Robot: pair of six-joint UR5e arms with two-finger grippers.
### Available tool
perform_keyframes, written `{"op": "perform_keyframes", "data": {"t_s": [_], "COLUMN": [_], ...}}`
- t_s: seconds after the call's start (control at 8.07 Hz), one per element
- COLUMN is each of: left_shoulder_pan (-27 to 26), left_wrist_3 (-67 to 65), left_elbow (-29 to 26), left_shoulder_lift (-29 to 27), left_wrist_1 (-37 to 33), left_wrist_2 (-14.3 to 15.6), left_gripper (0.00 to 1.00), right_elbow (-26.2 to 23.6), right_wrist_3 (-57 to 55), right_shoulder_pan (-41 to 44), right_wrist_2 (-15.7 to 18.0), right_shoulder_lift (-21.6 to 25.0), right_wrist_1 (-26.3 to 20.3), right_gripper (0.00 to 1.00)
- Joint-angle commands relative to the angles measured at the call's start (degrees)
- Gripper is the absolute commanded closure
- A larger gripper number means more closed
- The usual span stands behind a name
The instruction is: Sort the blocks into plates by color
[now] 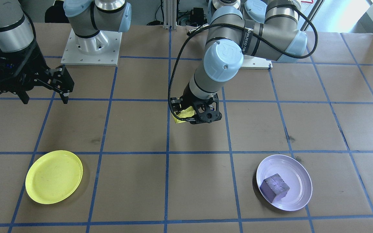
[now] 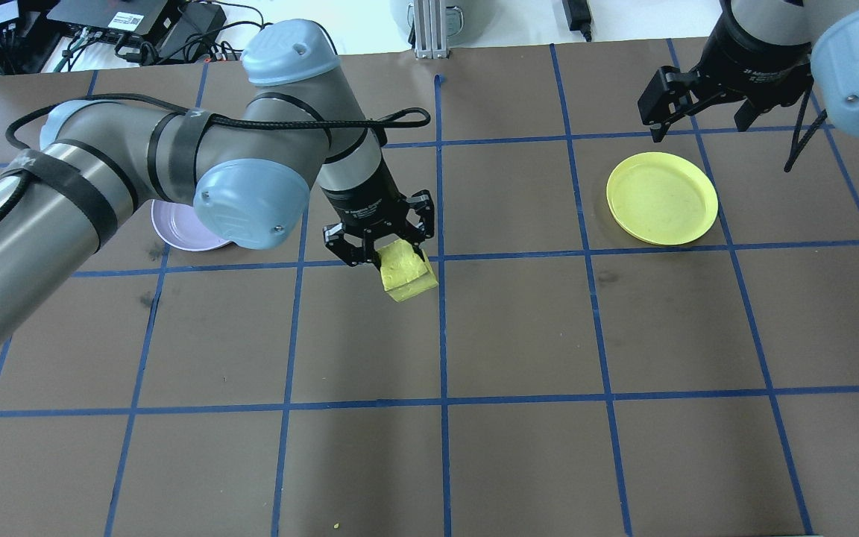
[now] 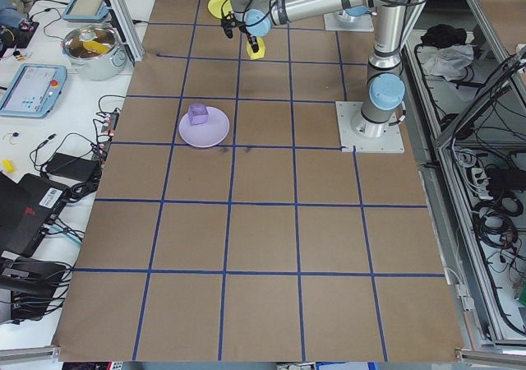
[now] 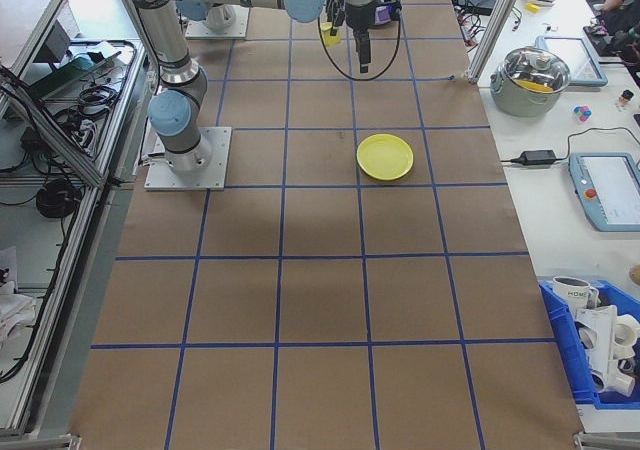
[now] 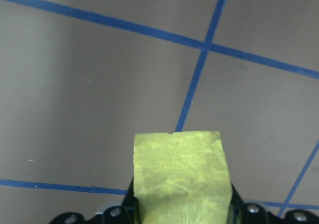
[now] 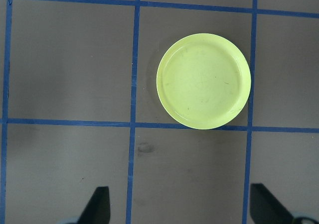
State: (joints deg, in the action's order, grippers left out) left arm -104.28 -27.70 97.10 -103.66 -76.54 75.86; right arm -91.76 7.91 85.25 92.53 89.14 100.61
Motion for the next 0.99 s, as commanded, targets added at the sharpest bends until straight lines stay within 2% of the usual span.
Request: {"op": "perform_keyframes", "data": {"t_s": [0.0,0.37,0.62,0.87], "left_shoulder_pan": [-4.2,-4.2,-4.5,-6.8], "left_wrist_3": [-0.5,-0.4,-0.2,0.2], "left_elbow": [-1.0,-1.0,-1.1,-1.2], "left_shoulder_lift": [0.1,-0.1,-4.2,-7.2], "left_wrist_1": [-0.8,-0.6,0.9,5.8], "left_wrist_2": [-0.1,-0.3,-0.1,-0.2], "left_gripper": [0.5,0.49,0.52,0.52], "right_elbow": [0.0,0.0,-0.1,-0.1], "right_wrist_3": [0.0,-0.2,-0.4,-0.3], "right_shoulder_pan": [0.0,0.0,-0.1,-0.1], "right_wrist_2": [0.0,0.1,0.2,0.2], "right_shoulder_lift": [0.0,0.0,0.0,0.1], "right_wrist_1": [0.1,-0.1,-0.2,-0.2], "right_gripper": [0.0,0.0,0.0,0.0]}}
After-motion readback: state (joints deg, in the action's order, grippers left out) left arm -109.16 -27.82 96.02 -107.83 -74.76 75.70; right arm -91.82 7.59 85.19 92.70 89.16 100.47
